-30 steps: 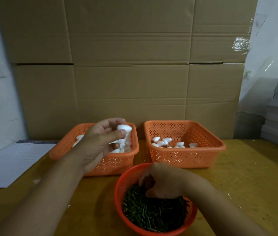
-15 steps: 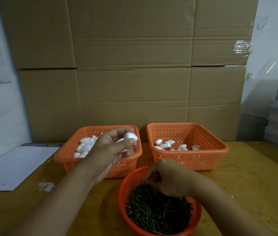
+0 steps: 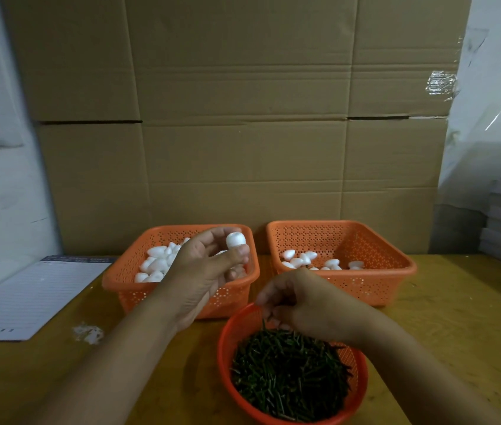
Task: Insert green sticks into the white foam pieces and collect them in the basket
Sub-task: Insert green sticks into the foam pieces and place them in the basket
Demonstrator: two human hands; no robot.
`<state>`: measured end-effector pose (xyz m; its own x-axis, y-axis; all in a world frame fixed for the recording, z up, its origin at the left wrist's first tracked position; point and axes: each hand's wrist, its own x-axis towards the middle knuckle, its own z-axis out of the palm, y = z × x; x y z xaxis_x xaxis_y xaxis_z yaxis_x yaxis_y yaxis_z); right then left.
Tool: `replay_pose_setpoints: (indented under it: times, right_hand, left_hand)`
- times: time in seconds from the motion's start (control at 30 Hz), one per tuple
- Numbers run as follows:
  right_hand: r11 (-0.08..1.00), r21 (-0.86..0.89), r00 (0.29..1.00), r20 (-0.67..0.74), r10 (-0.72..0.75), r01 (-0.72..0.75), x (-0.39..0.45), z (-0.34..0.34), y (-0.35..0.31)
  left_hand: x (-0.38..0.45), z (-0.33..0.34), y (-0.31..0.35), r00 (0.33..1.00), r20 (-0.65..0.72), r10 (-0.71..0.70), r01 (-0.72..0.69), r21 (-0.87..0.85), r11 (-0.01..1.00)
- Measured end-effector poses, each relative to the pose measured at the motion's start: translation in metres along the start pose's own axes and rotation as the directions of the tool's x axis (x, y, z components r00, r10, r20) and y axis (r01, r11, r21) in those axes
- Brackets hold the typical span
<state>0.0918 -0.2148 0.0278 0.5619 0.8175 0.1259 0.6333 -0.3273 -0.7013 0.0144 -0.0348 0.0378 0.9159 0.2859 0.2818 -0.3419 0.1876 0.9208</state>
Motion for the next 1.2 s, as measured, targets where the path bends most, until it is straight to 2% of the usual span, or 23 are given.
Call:
replay_pose_setpoints:
  times: [0.13,0.27,0.4,0.53,0.67,0.8,0.97,1.2]
  right_hand:
    - [0.999,0.01,0.999,0.0,0.046,-0.046,-0.001,-0.002,0.001]
    - [0.987,-0.123,0.994,0.02,0.107,-0.104,0.0,0.0,0.002]
    - [0.97,-0.166,0.976,0.102,0.194,-0.176,-0.004,0.003,0.0]
    - [0.965,-0.183,0.956,0.193,0.22,-0.186,-0.007,0.002,-0.005]
    - [0.977,0.03,0.931,0.308,0.193,-0.212,-0.012,-0.002,-0.011]
    - [0.948,0.233,0.906,0.41,0.106,-0.216,-0.016,-0.008,-0.014]
    - [0.888,0.403,0.909,0.414,0.039,-0.222,-0.017,-0.011,-0.014]
    - [0.871,0.437,0.94,0.332,0.074,-0.223,-0.014,-0.012,-0.008]
  left_hand:
    - [0.001,-0.001,-0.001,1.0,0.024,-0.004,0.003,0.058,0.998]
    - [0.0,-0.003,-0.001,0.998,0.055,-0.023,0.017,0.107,0.994]
    - [-0.001,-0.003,-0.001,0.997,0.07,-0.029,0.02,0.134,0.991]
    - [-0.001,-0.003,-0.002,0.996,0.08,-0.038,0.027,0.145,0.989]
    - [-0.001,-0.004,-0.003,0.996,0.078,-0.043,0.032,0.148,0.988]
    - [-0.001,-0.002,-0.004,0.998,0.052,-0.043,0.035,0.148,0.988]
    - [-0.002,-0.001,-0.004,0.999,0.035,-0.019,0.013,0.164,0.986]
    - [-0.001,-0.003,-0.005,0.995,0.094,-0.02,0.006,0.148,0.989]
